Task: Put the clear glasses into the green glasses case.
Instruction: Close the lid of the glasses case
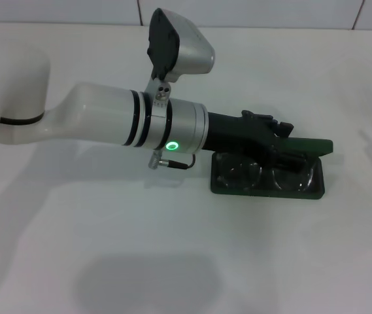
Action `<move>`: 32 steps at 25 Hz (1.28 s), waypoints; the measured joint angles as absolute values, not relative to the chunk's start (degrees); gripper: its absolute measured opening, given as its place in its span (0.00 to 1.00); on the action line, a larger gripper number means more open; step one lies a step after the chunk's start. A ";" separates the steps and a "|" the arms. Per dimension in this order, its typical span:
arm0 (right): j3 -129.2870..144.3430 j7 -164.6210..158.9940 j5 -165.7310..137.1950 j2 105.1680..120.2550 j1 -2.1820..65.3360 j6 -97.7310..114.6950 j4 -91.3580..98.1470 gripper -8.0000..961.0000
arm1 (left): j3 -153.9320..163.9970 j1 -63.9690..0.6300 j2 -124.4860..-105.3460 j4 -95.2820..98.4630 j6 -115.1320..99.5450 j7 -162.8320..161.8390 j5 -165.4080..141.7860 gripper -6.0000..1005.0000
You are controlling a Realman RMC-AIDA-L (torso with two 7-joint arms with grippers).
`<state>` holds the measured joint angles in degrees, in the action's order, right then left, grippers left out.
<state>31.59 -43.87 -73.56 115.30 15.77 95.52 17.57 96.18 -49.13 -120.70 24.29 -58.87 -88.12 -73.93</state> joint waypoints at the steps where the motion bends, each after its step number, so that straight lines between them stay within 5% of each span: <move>1: 31.63 -43.87 -73.58 115.30 15.87 95.51 17.49 0.33 | 96.28 -49.10 -120.71 24.30 -58.74 -88.12 -73.91 0.80; 32: 31.81 -44.29 -73.65 115.32 17.14 94.91 17.36 0.34 | 97.52 -45.09 -120.27 24.29 -56.53 -82.07 -72.50 0.80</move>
<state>31.82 -44.29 -73.65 115.32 17.14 94.91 17.36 97.52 -45.09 -120.27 24.29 -56.53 -82.07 -72.50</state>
